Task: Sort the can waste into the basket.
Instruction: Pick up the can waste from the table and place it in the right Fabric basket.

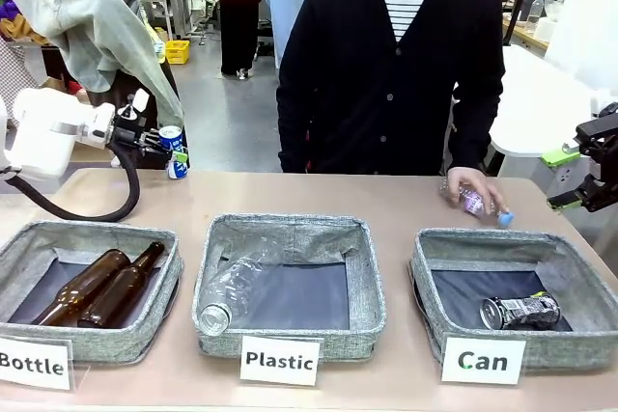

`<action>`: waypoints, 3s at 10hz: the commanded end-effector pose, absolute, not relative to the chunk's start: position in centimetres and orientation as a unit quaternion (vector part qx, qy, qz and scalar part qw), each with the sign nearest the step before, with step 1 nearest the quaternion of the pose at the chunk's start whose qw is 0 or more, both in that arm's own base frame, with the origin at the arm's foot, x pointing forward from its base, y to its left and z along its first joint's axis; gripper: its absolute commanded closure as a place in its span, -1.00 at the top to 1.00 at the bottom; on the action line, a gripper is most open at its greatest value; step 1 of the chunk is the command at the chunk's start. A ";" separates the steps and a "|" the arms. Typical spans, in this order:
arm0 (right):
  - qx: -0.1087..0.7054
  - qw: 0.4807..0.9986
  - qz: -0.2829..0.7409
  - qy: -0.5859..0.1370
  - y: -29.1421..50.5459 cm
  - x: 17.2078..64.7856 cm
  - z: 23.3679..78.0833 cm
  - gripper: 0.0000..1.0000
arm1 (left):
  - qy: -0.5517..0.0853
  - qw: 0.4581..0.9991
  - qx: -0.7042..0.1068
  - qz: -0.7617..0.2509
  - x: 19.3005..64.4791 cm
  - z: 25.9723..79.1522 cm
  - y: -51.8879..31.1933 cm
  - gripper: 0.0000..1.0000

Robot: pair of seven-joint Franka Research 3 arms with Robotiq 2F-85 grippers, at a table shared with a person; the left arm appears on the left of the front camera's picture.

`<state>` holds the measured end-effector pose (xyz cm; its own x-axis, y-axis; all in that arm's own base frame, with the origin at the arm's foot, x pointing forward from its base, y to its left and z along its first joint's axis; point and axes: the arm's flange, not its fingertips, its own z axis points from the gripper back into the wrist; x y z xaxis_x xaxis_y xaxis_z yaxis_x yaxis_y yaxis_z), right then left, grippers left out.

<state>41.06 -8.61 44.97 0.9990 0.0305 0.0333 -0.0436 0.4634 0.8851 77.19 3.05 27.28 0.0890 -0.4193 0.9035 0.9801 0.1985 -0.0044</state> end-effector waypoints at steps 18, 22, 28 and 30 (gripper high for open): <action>0.514 0.857 0.029 -0.015 -8.8 41.1 45.0 1.00 | -0.285 0.548 -0.344 -0.707 46.8 48.4 3.9 -0.32; 0.514 0.857 0.029 -0.015 -8.8 41.1 45.0 1.00 | -0.169 0.509 -0.306 -0.787 46.2 49.4 -7.3 -0.32; 0.514 0.857 0.029 -0.015 -8.8 41.1 45.0 1.00 | -0.299 0.622 -0.287 -0.665 40.3 50.9 9.2 -0.32; 0.514 0.857 0.029 -0.015 -8.8 41.1 45.0 1.00 | -0.303 0.642 -0.269 -0.650 39.9 50.8 9.1 -0.32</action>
<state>41.05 -8.65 44.96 0.9990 0.0295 0.0333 -0.0432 0.4640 0.8848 39.69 12.25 51.26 -0.0410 -0.6682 0.7428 0.9990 -0.0145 0.0422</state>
